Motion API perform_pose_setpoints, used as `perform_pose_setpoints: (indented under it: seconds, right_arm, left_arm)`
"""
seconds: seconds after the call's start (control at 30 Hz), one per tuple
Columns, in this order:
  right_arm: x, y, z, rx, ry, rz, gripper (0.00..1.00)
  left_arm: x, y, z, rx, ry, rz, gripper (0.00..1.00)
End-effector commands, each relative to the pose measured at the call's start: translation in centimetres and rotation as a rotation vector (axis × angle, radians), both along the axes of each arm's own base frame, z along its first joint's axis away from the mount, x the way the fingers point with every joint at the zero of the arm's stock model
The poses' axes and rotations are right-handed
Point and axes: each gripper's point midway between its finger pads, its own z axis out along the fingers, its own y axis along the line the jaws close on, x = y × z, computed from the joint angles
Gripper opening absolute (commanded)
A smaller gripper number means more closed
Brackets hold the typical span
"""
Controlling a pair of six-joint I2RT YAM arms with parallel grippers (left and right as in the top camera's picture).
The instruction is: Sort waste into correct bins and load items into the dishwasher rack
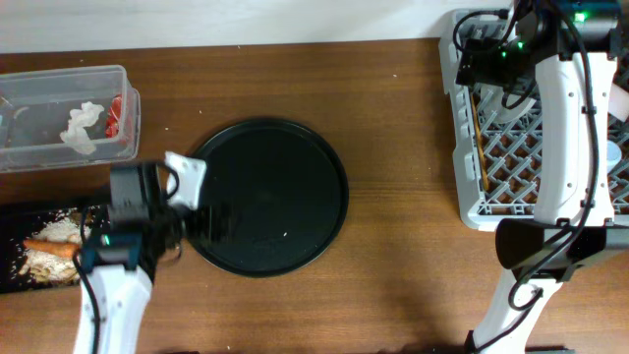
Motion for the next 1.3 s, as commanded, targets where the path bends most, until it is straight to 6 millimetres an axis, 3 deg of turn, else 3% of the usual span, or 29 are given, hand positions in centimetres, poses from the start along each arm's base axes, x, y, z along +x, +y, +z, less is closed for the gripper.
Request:
perform_pose_setpoints:
  seconds: [0.0,0.17,0.33,0.5,0.6,0.7,0.9,1.0,1.17,1.27]
  right_arm:
    - [0.0,-0.4,-0.2,-0.011,0.007,-0.017,0.98]
    - [0.0,-0.4,-0.2,-0.01,0.007,-0.017,0.98]
    - [0.0,-0.4,-0.2,-0.01,0.007,-0.017,0.98]
    - [0.0,-0.4,-0.2,-0.01,0.007,-0.017,0.98]
    - [0.0,-0.4,-0.2,-0.01,0.007,-0.017,0.98]
    - [0.0,-0.4,-0.2,-0.01,0.007,-0.017,0.98]
    - [0.0,-0.4,-0.2,-0.01,0.007,-0.017,0.98]
    - [0.0,-0.4,-0.2,-0.01,0.007,-0.017,0.98]
    - [0.0,-0.4,-0.2,-0.01,0.007,-0.017,0.98]
    - [0.0,-0.4,-0.2,-0.01,0.007,-0.017,0.98]
  left_arm:
    - [-1.4,-0.1,-3.1,0.062,-0.223,-0.07,0.99]
    - [-2.6,-0.4,-3.9,0.077,-0.552,-0.071,0.99]
    - [-3.5,-0.3,-1.1,0.088,-0.707,-0.059,0.99]
    - [-4.0,0.8,-0.6,0.135,-0.772,0.001,0.99]
    - [-4.1,1.8,-2.1,0.073,-0.729,0.13,0.99]
    - [-4.0,2.1,-2.9,0.078,-0.784,0.144,0.99]
    - [-4.3,2.7,-0.5,0.042,-0.868,0.213,0.99]
    - [-4.2,3.6,-0.6,-0.037,-0.833,0.326,0.99]
    - [-4.3,6.5,0.0,0.142,-0.887,0.424,0.99]
    - [-4.3,6.5,-0.1,0.144,-0.886,0.424,0.99]
